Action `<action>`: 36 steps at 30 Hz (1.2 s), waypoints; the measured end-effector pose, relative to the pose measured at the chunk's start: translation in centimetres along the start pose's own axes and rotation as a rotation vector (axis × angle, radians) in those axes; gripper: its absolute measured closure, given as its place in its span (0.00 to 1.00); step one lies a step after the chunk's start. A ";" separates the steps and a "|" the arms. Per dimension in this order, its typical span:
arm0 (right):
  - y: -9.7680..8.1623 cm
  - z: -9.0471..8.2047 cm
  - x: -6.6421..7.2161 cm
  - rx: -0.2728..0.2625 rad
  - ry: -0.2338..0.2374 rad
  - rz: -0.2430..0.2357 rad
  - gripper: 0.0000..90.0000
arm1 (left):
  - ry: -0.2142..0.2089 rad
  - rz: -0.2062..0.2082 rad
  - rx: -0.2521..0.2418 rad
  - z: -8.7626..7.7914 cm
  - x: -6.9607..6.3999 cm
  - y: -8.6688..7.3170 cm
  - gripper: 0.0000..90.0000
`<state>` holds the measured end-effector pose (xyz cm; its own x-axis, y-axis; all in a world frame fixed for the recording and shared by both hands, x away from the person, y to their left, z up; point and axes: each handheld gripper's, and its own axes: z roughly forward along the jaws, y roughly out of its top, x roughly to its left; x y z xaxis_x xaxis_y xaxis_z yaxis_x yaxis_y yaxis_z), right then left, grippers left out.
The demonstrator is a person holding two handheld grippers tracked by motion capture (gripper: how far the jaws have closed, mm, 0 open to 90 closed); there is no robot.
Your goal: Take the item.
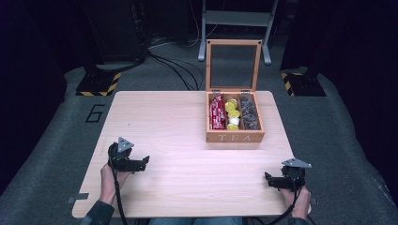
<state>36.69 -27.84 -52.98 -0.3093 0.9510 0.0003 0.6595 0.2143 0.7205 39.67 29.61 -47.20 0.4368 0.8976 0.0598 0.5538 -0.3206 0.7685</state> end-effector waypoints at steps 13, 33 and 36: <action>0.0 0.0 0.0 -0.001 0.001 -0.004 0.02 | -0.036 0.061 -0.017 0.9 -1.5 3.0 0.02; 0.0 0.0 0.0 -0.002 0.004 -0.005 0.02 | -0.089 0.132 -0.049 2.3 -4.1 8.4 0.03; 0.0 0.0 0.0 -0.003 0.004 -0.005 0.03 | -0.099 0.131 -0.061 2.5 -4.4 9.2 0.03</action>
<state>36.68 -27.85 -52.97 -0.3154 0.9490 -0.0002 0.6559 0.2182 0.7227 44.57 21.94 -42.02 0.5720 0.8140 0.1014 0.4444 -0.4115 0.7957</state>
